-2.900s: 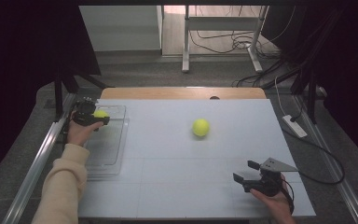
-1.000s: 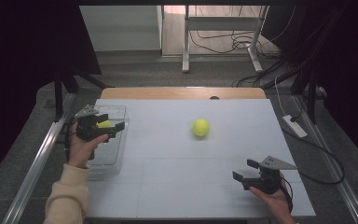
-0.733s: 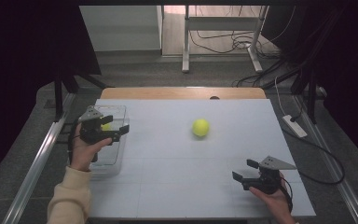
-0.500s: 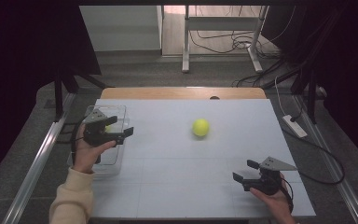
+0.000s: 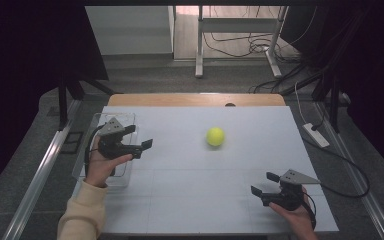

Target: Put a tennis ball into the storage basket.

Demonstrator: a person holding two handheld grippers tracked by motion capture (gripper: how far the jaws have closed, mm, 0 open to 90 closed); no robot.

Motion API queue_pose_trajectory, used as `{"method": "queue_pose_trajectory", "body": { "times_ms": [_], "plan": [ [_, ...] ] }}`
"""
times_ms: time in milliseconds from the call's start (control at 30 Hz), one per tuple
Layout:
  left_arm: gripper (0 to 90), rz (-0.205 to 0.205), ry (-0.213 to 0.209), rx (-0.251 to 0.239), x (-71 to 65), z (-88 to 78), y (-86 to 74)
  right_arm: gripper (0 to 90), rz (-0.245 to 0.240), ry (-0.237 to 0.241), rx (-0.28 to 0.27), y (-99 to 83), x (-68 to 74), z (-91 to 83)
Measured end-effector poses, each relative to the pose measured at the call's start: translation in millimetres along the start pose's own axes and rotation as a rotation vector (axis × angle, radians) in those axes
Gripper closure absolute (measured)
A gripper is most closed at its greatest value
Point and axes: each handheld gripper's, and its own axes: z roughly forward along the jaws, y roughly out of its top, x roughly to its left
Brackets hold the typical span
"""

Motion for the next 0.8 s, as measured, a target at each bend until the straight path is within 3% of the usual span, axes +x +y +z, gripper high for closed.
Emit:
{"method": "queue_pose_trajectory", "body": {
  "times_ms": [800],
  "plan": [
    [14.5,0.031,-0.038,0.030,-16.6,20.4,5.2,14.8,-0.004,0.001,0.001,-0.6,-0.2,-0.9]
  ]
}}
